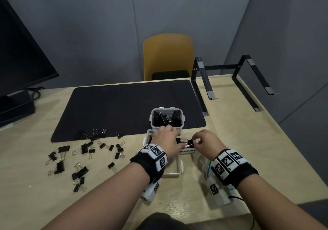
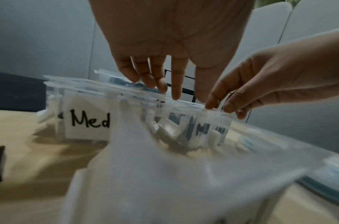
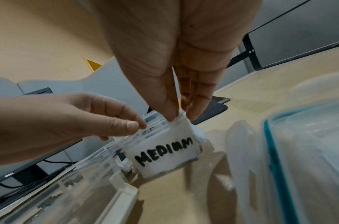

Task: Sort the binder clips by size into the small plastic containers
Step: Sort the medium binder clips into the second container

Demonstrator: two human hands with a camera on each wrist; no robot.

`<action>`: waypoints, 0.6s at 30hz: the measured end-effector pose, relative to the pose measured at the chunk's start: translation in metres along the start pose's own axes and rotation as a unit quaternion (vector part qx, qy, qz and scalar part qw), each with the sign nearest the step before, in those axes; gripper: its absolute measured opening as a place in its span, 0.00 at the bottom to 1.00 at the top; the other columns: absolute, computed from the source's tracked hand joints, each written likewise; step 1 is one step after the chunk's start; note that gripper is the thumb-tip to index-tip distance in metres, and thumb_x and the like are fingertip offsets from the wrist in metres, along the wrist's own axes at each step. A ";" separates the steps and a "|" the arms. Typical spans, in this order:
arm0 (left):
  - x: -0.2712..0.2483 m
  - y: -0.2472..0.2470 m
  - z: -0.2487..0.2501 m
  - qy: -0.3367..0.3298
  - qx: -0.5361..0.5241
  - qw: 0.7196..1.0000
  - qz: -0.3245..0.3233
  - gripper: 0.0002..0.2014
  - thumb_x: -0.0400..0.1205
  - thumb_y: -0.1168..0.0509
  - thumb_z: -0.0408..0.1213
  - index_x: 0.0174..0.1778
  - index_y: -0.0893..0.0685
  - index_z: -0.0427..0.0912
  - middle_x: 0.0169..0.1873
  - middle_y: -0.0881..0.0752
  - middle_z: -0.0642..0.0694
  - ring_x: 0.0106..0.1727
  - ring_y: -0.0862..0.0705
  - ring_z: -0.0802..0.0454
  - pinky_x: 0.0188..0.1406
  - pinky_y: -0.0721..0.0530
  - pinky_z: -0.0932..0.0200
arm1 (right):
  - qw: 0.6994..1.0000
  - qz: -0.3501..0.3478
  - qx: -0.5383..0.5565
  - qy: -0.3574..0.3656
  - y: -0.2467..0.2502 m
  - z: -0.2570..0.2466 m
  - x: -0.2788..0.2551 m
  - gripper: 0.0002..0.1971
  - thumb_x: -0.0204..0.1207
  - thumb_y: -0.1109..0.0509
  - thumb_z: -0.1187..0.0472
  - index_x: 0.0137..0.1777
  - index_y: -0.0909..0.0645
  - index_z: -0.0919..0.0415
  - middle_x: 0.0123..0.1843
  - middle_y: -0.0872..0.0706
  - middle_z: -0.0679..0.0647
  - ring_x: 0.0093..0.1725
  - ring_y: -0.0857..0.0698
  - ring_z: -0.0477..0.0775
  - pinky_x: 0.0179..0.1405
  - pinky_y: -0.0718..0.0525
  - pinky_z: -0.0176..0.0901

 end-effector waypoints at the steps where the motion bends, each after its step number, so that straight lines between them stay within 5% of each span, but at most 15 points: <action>1: -0.002 0.003 -0.001 0.002 0.022 1.000 0.018 0.19 0.80 0.37 0.54 0.65 0.21 0.53 0.60 0.24 0.51 0.65 0.29 0.48 0.67 0.32 0.51 | 1.000 0.000 0.001 0.000 0.000 0.000 0.000 0.11 0.76 0.34 0.61 0.56 0.15 0.59 0.55 0.19 0.56 0.52 0.17 0.55 0.53 0.21 0.42; 11: -0.003 -0.007 0.001 -0.024 0.059 0.998 -0.016 0.17 0.82 0.42 0.55 0.64 0.18 0.57 0.57 0.24 0.49 0.66 0.31 0.47 0.67 0.34 0.48 | 1.000 -0.013 -0.012 -0.014 -0.003 0.000 0.005 0.13 0.76 0.36 0.62 0.57 0.15 0.58 0.56 0.21 0.57 0.52 0.18 0.56 0.51 0.21 0.42; 18: -0.023 0.013 -0.006 -0.019 -0.026 0.997 0.071 0.19 0.81 0.40 0.53 0.67 0.22 0.56 0.60 0.25 0.55 0.67 0.32 0.53 0.70 0.38 0.53 | 1.000 0.026 0.004 -0.010 0.004 -0.011 -0.002 0.13 0.75 0.33 0.61 0.58 0.17 0.59 0.59 0.22 0.55 0.57 0.20 0.55 0.54 0.25 0.39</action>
Point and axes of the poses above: each hand's wrist, its own x-axis towards the middle knuckle, its own y-axis out of the back of the hand, z = x × y, the point moved 7 cm from there along x, towards the middle knuckle
